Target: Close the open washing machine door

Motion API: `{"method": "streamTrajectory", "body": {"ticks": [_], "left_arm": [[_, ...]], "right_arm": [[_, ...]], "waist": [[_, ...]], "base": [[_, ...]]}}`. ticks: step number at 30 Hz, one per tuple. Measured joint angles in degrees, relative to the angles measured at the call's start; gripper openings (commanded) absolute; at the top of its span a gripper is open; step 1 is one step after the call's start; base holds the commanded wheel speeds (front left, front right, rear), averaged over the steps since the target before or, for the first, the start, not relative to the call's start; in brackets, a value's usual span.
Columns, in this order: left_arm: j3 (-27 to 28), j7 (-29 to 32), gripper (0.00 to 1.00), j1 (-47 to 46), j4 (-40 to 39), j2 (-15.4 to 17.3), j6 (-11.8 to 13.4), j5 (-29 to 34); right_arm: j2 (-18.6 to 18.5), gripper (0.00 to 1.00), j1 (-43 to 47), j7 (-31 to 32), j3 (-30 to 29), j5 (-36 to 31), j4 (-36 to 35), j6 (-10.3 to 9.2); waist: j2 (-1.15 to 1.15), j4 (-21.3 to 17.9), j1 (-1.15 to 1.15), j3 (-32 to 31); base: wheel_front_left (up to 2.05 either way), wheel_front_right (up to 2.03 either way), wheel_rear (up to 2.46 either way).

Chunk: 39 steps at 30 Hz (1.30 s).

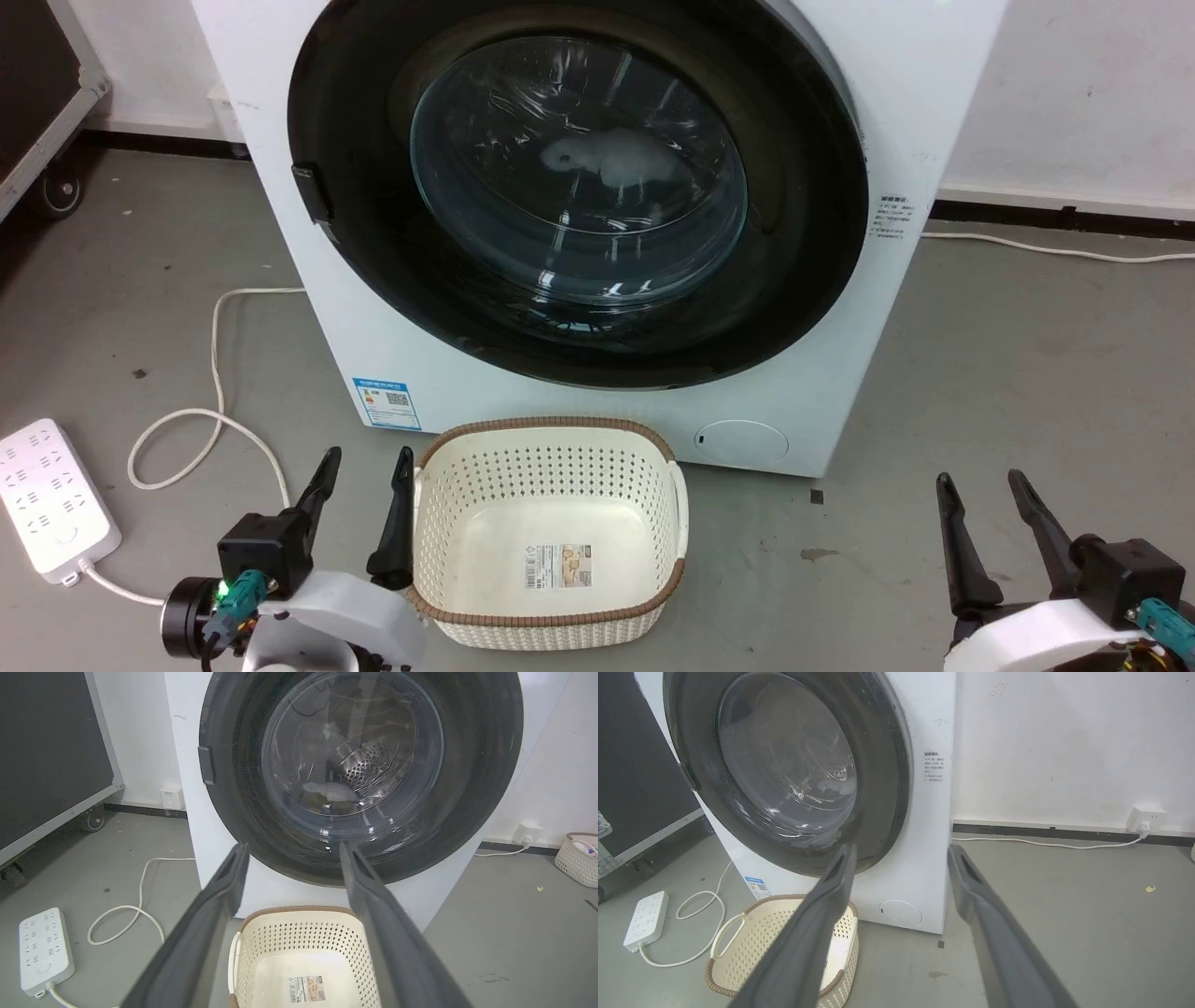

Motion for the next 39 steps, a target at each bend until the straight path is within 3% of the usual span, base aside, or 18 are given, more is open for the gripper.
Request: {"method": "streamTrajectory", "body": {"ticks": [8, 9, 39], "left_arm": [[0.00, -0.35, 1.00, -0.01, -0.01, 0.05, -0.01, -0.51], [0.01, -0.46, 0.00, -0.01, 0.00, 0.05, -0.01, -0.48], [2.45, 1.79, 0.00, 0.19, -1.48, -2.18, -0.75, 3.35]], "right_arm": [[0.00, 1.00, 0.19, -0.05, -0.12, 0.38, 0.00, 0.00], [0.00, 0.00, 0.18, -0.05, -0.13, 0.38, 0.00, 0.00], [0.00, 0.00, 0.13, 1.43, 0.57, -0.79, -0.49, 0.00]], "waist": [[0.00, 0.10, 0.00, 0.13], [0.00, 0.12, 0.00, 0.13], [0.00, 0.45, 0.00, 0.31]], "base": [[0.00, 0.00, 0.00], [0.00, 0.00, 0.00], [0.00, 0.00, 0.00]]}}
